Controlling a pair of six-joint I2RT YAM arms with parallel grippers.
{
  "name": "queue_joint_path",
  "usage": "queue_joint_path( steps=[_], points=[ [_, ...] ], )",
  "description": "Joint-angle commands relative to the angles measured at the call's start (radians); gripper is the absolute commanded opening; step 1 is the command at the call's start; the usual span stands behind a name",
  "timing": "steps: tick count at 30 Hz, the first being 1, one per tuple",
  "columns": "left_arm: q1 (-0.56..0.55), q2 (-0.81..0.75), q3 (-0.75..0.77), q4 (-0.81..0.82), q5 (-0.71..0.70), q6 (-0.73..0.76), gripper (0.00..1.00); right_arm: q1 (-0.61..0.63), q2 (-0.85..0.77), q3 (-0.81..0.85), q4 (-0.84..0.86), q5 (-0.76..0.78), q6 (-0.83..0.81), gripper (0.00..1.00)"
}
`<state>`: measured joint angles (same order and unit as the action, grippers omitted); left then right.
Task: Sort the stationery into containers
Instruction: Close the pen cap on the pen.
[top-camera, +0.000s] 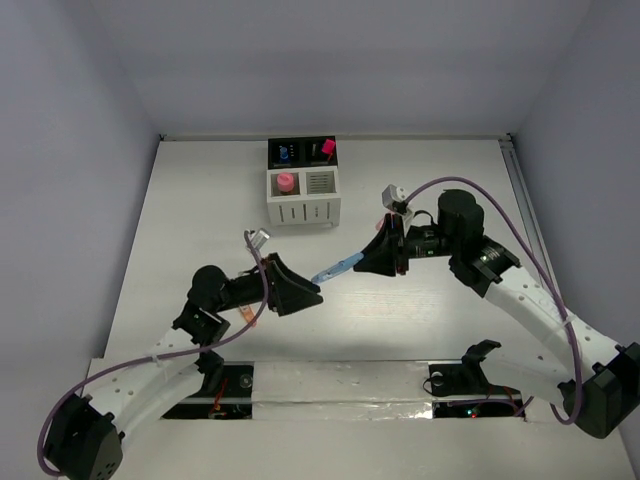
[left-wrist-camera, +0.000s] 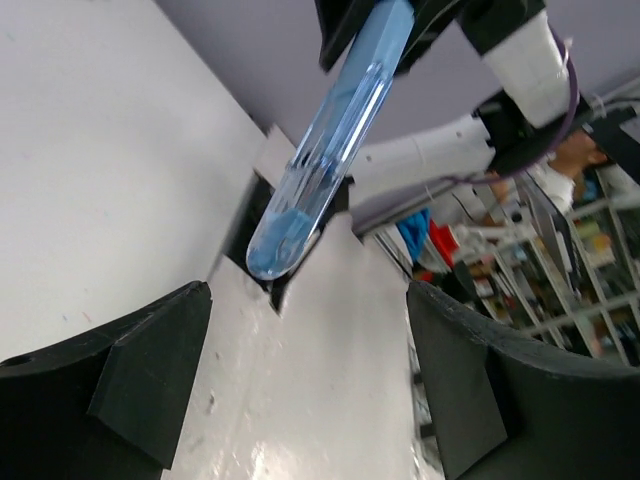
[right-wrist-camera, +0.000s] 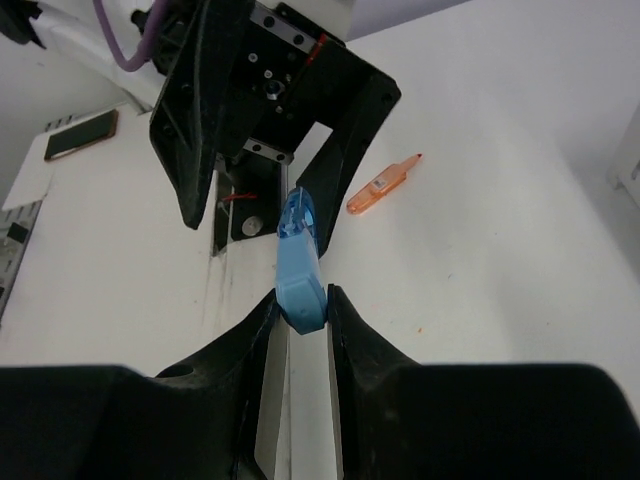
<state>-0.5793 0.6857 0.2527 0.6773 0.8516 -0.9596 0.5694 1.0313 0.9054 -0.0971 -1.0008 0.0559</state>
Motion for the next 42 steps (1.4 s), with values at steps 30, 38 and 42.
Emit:
queue_joint_path(
  steps=[30, 38, 42],
  points=[
    [-0.037, -0.017, -0.084, 0.294, -0.376, 0.234, 0.74, -0.005, 0.073, -0.008, 0.204, 0.153, 0.487, 0.00],
    [-0.037, 0.032, -0.070, 0.370, -0.368, 0.216, 0.46, -0.005, 0.072, -0.025, 0.217, 0.145, 0.504, 0.00],
    [-0.037, 0.052, -0.069, 0.400, -0.365, 0.205, 0.32, -0.014, 0.070, -0.033, 0.214, 0.148, 0.512, 0.00]
  ],
)
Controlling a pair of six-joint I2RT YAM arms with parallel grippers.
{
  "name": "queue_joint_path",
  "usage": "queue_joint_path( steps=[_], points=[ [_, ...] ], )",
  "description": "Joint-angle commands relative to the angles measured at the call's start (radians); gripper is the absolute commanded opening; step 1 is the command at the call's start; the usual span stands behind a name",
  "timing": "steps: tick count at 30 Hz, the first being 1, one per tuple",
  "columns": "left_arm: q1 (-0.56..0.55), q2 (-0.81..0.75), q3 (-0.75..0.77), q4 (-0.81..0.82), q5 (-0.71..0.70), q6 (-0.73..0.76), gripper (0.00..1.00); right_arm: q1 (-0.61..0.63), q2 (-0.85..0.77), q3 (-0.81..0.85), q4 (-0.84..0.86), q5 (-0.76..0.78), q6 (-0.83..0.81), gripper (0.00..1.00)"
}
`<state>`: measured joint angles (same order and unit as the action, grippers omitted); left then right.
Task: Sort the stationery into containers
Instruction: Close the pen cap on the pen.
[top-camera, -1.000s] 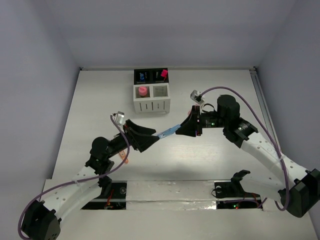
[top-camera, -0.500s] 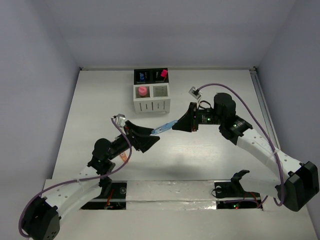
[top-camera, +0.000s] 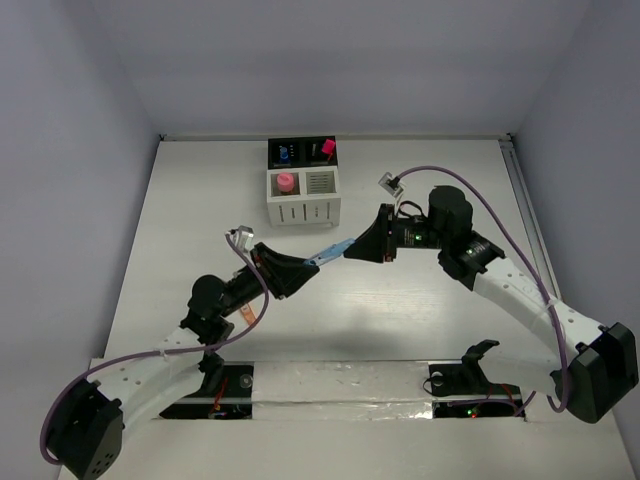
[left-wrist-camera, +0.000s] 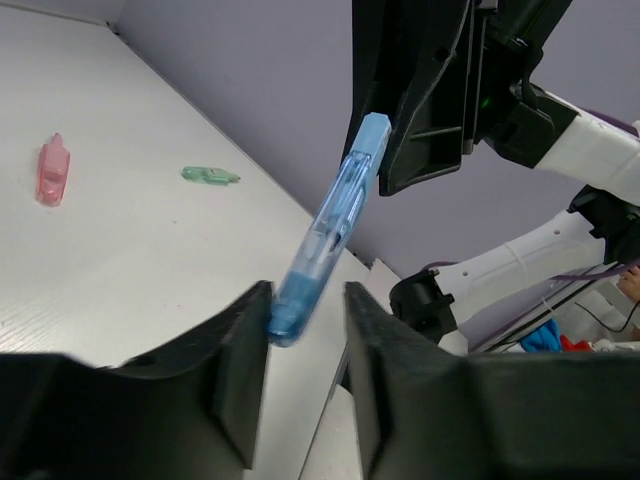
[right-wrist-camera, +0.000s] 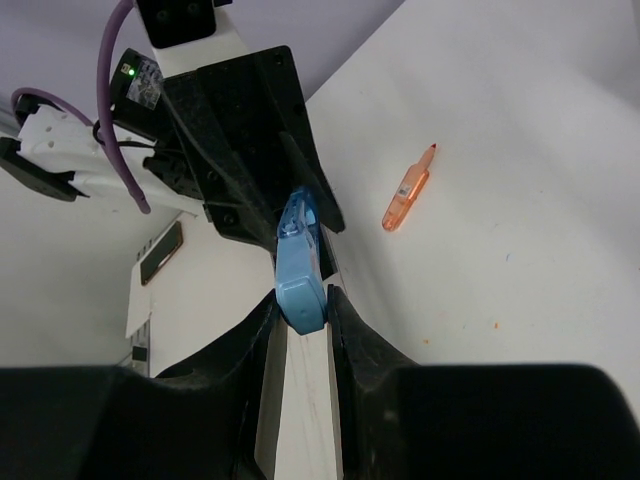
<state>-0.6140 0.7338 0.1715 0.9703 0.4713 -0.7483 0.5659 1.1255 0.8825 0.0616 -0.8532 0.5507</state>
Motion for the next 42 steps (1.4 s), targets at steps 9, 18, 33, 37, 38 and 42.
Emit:
queue_joint_path(
  steps=[9, 18, 33, 37, 38, 42],
  points=[
    [-0.003, -0.020, 0.000, 0.130, 0.016, -0.028, 0.05, -0.011, -0.029, -0.048, 0.052, -0.003, 0.034, 0.00],
    [-0.003, -0.024, -0.003, 0.131, 0.056, -0.040, 0.00, -0.011, -0.026, -0.074, 0.171, -0.089, 0.101, 0.00],
    [-0.003, 0.013, 0.043, 0.136, 0.044, 0.003, 0.01, -0.011, -0.041, -0.125, 0.253, -0.191, 0.163, 0.00],
    [-0.003, 0.035, 0.065, 0.151, 0.069, 0.007, 0.00, -0.011, -0.035, -0.126, 0.221, -0.195, 0.141, 0.00],
    [-0.003, 0.048, 0.071, 0.154, 0.082, 0.007, 0.00, -0.011, -0.032, -0.126, 0.222, -0.195, 0.141, 0.00],
    [-0.003, 0.094, 0.088, 0.183, 0.110, -0.006, 0.00, -0.011, -0.004, -0.131, 0.288, -0.227, 0.172, 0.00]
  ],
)
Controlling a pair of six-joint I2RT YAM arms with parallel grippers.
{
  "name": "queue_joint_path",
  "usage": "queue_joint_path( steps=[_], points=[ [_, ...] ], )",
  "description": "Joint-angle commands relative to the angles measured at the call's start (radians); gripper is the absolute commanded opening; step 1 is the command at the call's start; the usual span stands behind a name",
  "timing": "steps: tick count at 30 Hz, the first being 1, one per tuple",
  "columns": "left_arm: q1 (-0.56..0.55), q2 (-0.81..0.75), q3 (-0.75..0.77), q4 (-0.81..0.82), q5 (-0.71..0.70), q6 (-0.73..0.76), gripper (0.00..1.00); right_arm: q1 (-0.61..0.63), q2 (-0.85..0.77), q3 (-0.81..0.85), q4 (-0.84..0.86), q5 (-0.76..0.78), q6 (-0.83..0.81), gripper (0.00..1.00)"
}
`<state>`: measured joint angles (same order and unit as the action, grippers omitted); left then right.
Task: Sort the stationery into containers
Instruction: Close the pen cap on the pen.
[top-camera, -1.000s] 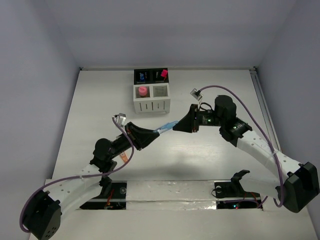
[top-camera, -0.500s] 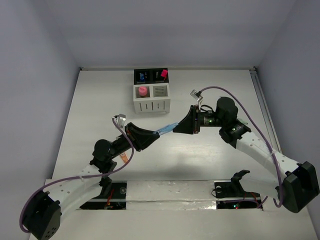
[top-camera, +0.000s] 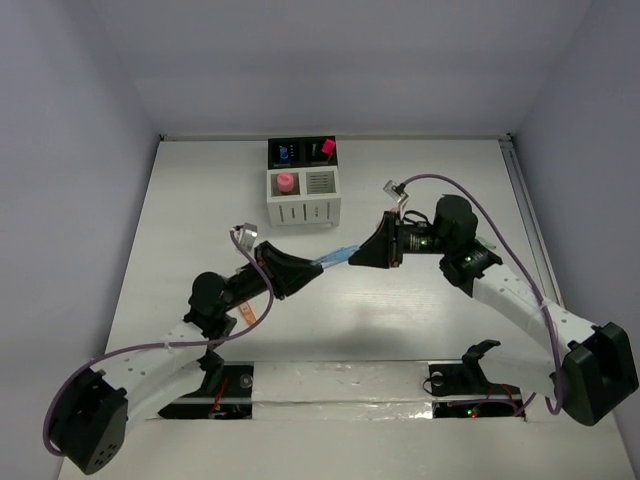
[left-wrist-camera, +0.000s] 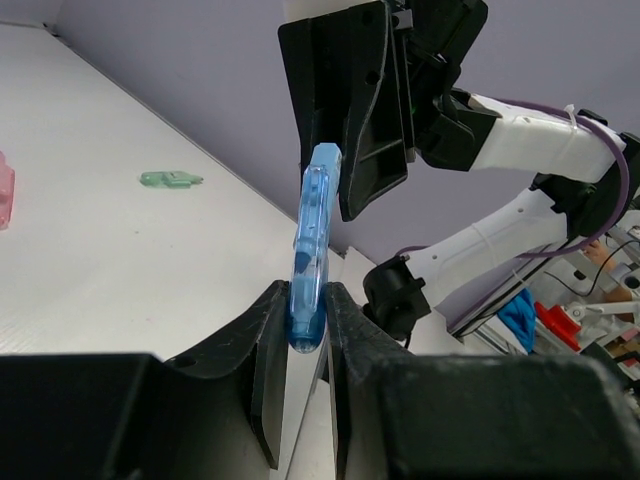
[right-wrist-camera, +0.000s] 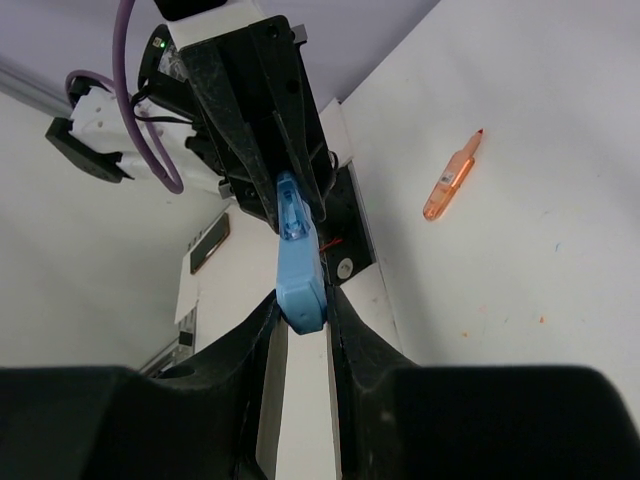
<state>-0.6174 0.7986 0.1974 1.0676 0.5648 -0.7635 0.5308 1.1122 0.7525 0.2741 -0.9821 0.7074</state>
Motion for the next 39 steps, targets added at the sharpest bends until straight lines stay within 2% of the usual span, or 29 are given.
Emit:
queue_joint_path(
  steps=[1, 9, 13, 17, 20, 26, 29, 30, 33, 39],
  points=[
    [0.001, 0.037, 0.062, 0.107, 0.020, 0.006, 0.00, 0.034, 0.018, 0.004, 0.062, -0.095, 0.007, 0.00],
    [-0.008, 0.114, 0.128, 0.054, 0.076, 0.035, 0.00, 0.063, 0.055, 0.067, -0.077, -0.070, -0.103, 0.00],
    [-0.008, 0.116, 0.151, -0.047, 0.116, 0.062, 0.00, 0.072, 0.048, 0.106, -0.290, -0.043, -0.216, 0.00],
    [-0.008, 0.036, 0.117, -0.115, 0.113, 0.064, 0.00, 0.083, 0.006, 0.114, -0.499, 0.020, -0.315, 0.00],
    [-0.008, -0.056, 0.070, -0.172, 0.083, 0.067, 0.00, 0.083, -0.032, 0.084, -0.570, 0.053, -0.353, 0.00],
    [-0.018, -0.111, 0.022, -0.126, 0.092, 0.014, 0.00, 0.092, -0.092, 0.051, -0.400, 0.060, -0.257, 0.02],
    [-0.018, -0.098, 0.020, -0.101, 0.106, -0.019, 0.00, 0.092, -0.100, 0.045, -0.296, 0.053, -0.201, 0.13],
    [-0.018, -0.096, 0.017, -0.098, 0.106, -0.022, 0.00, 0.092, -0.098, 0.042, -0.285, 0.048, -0.188, 0.24],
    [-0.027, -0.095, 0.004, -0.069, 0.110, -0.039, 0.00, 0.092, -0.094, 0.036, -0.222, 0.060, -0.178, 0.36],
    [-0.027, -0.084, -0.006, -0.012, 0.122, -0.071, 0.00, 0.092, -0.084, 0.013, -0.122, 0.066, -0.163, 0.46]
  ],
)
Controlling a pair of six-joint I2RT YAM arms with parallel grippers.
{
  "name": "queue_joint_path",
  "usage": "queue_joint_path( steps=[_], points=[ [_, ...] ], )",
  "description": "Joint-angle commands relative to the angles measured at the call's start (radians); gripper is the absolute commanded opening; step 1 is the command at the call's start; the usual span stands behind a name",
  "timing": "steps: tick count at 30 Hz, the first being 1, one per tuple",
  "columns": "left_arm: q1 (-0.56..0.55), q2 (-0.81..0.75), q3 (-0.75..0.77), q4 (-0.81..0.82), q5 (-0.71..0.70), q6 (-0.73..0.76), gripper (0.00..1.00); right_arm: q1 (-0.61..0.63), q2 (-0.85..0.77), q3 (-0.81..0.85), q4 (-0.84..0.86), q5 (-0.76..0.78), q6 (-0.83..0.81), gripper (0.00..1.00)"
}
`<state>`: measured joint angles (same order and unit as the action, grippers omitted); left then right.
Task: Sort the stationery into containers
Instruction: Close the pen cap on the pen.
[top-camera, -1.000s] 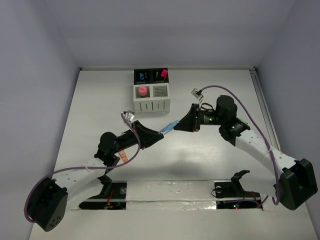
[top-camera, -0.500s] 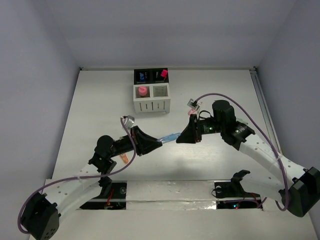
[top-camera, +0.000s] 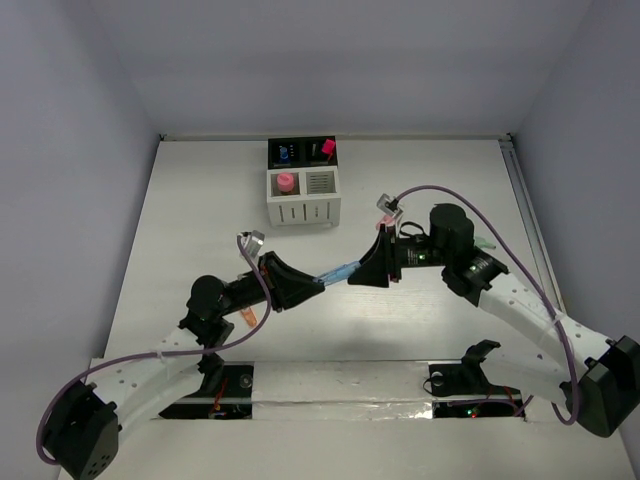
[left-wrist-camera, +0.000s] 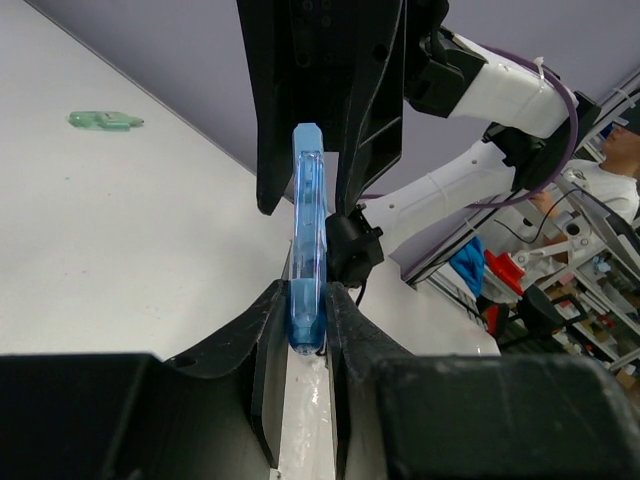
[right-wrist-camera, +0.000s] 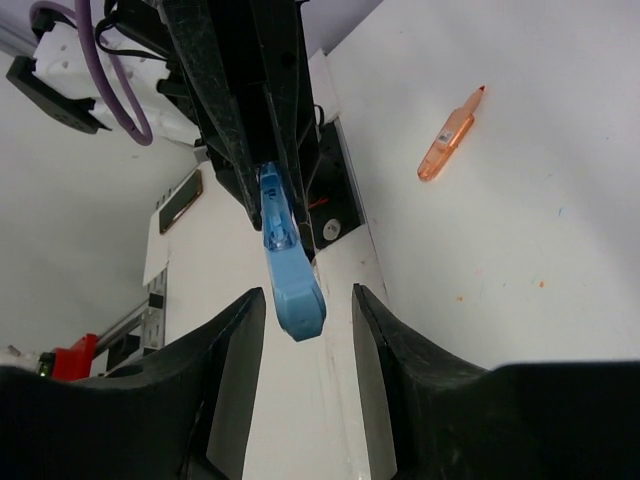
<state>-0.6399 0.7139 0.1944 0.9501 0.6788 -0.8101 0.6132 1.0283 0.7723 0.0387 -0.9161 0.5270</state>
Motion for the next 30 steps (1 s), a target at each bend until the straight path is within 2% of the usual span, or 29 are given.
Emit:
queue_joint_path(
  steps=[1, 6, 10, 15, 27, 30],
  points=[
    [-0.004, 0.004, -0.001, 0.105, 0.010, -0.024, 0.00, 0.010, 0.001, -0.007, 0.124, 0.006, 0.019, 0.47],
    [-0.004, -0.001, -0.003, 0.099, 0.007, -0.021, 0.00, 0.010, -0.010, -0.007, 0.135, 0.042, 0.018, 0.46],
    [-0.004, -0.010, -0.004, 0.084, 0.005, -0.018, 0.00, 0.010, -0.020, -0.011, 0.130, 0.063, 0.011, 0.57],
    [-0.004, -0.027, -0.003, 0.072, 0.001, -0.015, 0.00, 0.010, -0.043, -0.011, 0.119, 0.106, 0.007, 0.60],
    [-0.004, -0.021, 0.002, 0.053, 0.001, -0.006, 0.00, 0.010, -0.073, -0.034, 0.174, 0.134, 0.033, 0.58],
    [-0.004, -0.022, -0.001, 0.052, 0.001, -0.004, 0.00, 0.010, -0.071, -0.039, 0.187, 0.138, 0.037, 0.52]
  ],
)
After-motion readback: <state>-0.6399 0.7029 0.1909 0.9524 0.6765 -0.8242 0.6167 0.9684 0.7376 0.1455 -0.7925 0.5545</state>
